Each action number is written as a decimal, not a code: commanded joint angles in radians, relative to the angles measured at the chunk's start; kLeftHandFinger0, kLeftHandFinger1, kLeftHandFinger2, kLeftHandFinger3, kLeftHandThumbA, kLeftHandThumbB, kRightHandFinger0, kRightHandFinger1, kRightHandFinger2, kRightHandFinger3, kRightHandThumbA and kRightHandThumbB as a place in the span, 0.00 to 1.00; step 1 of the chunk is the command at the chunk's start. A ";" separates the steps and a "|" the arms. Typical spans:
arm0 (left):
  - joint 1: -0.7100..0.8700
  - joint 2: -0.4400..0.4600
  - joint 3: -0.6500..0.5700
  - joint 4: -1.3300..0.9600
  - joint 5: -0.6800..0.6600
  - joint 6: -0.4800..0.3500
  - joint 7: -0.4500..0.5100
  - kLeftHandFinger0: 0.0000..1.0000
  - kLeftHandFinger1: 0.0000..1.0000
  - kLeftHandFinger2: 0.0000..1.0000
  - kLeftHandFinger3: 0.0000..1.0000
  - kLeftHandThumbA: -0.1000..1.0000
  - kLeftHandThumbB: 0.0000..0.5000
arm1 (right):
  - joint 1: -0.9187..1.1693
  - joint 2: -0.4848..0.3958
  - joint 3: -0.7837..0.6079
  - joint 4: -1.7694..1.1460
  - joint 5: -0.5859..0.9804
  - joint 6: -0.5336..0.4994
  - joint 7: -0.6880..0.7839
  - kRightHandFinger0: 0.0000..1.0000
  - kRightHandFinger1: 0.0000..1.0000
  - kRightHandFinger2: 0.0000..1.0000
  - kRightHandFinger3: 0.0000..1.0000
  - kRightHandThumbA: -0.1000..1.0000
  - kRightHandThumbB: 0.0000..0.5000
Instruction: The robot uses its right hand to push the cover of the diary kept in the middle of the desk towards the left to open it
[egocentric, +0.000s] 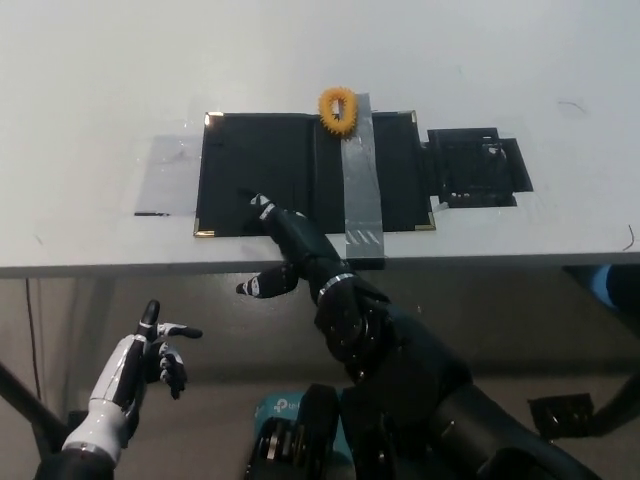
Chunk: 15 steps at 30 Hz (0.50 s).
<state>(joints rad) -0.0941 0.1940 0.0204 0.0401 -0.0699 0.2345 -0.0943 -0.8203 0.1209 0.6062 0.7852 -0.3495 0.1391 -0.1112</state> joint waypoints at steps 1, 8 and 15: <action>-0.011 0.007 0.001 -0.031 0.005 -0.012 -0.009 0.22 0.24 0.21 0.50 1.00 1.00 | 0.036 0.011 0.033 -0.031 -0.030 0.055 0.147 0.72 0.78 0.74 1.00 1.00 0.77; 0.024 -0.013 0.010 -0.025 0.002 -0.027 0.005 0.23 0.26 0.21 0.52 1.00 1.00 | 0.055 -0.078 -0.039 -0.262 0.034 0.163 0.258 0.67 0.66 0.63 0.87 1.00 0.64; 0.043 -0.025 0.034 -0.004 -0.011 -0.074 0.010 0.17 0.21 0.21 0.49 1.00 1.00 | 0.054 -0.077 -0.353 -0.530 0.285 0.331 0.343 1.00 1.00 1.00 1.00 1.00 0.54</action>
<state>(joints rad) -0.0494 0.1771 0.0324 0.0417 -0.0698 0.2314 -0.0934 -0.7422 0.0331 0.4511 0.4191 -0.2835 0.3177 0.1039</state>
